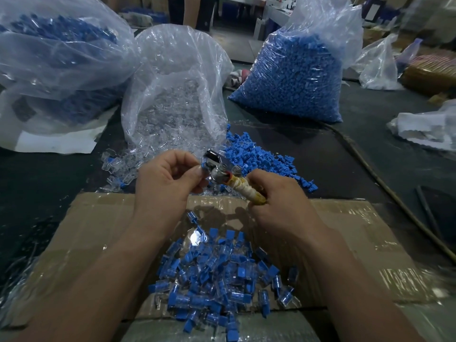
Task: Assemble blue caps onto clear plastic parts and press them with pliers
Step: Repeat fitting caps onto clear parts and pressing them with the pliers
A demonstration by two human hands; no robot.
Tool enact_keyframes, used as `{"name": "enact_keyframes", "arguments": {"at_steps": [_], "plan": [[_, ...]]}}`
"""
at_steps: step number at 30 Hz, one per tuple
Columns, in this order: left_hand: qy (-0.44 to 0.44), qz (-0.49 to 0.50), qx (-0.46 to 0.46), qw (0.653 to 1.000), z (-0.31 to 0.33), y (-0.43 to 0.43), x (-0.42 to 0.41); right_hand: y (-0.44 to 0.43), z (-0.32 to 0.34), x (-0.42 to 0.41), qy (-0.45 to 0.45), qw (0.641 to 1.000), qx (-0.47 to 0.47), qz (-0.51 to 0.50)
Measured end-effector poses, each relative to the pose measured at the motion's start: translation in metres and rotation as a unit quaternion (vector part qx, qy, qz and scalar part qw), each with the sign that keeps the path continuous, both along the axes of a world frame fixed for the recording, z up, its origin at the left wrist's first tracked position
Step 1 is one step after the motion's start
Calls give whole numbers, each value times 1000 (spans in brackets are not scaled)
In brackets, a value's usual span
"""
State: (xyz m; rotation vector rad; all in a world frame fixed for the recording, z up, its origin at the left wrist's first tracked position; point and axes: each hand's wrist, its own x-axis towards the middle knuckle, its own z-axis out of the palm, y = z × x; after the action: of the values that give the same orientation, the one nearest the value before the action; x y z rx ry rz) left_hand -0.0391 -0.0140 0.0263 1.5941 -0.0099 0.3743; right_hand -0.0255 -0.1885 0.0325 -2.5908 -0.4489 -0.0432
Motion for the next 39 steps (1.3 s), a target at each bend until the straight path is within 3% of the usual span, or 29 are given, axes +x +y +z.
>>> {"name": "enact_keyframes", "arguments": {"at_steps": [8,11,15,22,33,36,39], "plan": [[23,8,-25,999,1,2,1,-2,-2,3,3,1000,16,-3],[28,17,-63,997,6,6,0,-8,-2,6,1,1000,-19,-9],[50,-63,-77,994,14,6,-7,-10,1,6,22,999,-38,0],[109,-269,47,956,17,-2,-15,-7,0,6,105,992,-60,22],[103,-414,171,888,7,-3,-14,-9,-2,9,115,988,-99,26],[100,-389,127,907,7,-2,-13,-11,-3,9,121,987,-102,41],[115,-260,84,955,2,0,-6,-14,-3,9,132,985,-95,49]]}}
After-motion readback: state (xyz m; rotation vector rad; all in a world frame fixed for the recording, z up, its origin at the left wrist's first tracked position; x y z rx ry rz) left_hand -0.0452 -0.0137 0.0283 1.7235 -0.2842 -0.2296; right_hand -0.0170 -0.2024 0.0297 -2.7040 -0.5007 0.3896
